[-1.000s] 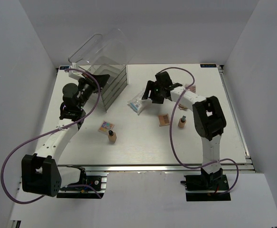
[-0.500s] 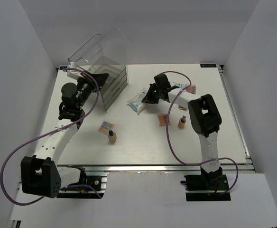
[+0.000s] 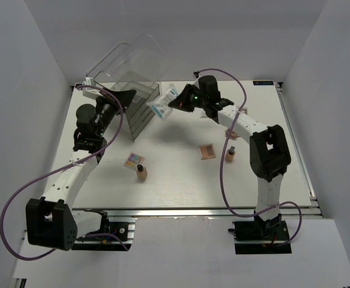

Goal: Organize the makeup

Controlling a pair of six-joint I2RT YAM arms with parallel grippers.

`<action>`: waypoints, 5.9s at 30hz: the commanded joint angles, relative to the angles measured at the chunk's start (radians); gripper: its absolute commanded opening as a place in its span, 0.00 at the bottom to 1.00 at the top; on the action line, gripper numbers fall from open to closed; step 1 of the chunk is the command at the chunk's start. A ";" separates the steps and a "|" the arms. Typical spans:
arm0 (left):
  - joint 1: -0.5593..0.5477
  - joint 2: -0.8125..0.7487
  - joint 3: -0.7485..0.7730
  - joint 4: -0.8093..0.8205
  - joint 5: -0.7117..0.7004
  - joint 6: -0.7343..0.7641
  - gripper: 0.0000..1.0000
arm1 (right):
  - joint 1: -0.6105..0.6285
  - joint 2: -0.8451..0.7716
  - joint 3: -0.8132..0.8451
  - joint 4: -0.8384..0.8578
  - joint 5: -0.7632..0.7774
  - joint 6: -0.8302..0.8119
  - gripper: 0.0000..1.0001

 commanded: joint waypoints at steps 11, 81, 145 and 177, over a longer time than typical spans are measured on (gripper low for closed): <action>0.000 -0.056 0.041 0.087 -0.017 -0.031 0.06 | 0.146 0.292 0.518 0.258 -0.032 0.160 0.89; 0.000 -0.032 0.067 0.324 -0.063 -0.246 0.05 | -0.093 -0.018 0.123 0.049 -0.153 -0.608 0.00; -0.026 -0.320 -0.117 -0.690 -0.235 0.085 0.61 | 0.051 0.220 0.130 0.375 -0.369 0.047 0.63; -0.028 -0.440 -0.192 -0.727 -0.225 0.084 0.75 | 0.152 0.682 0.661 0.473 -0.219 0.290 0.40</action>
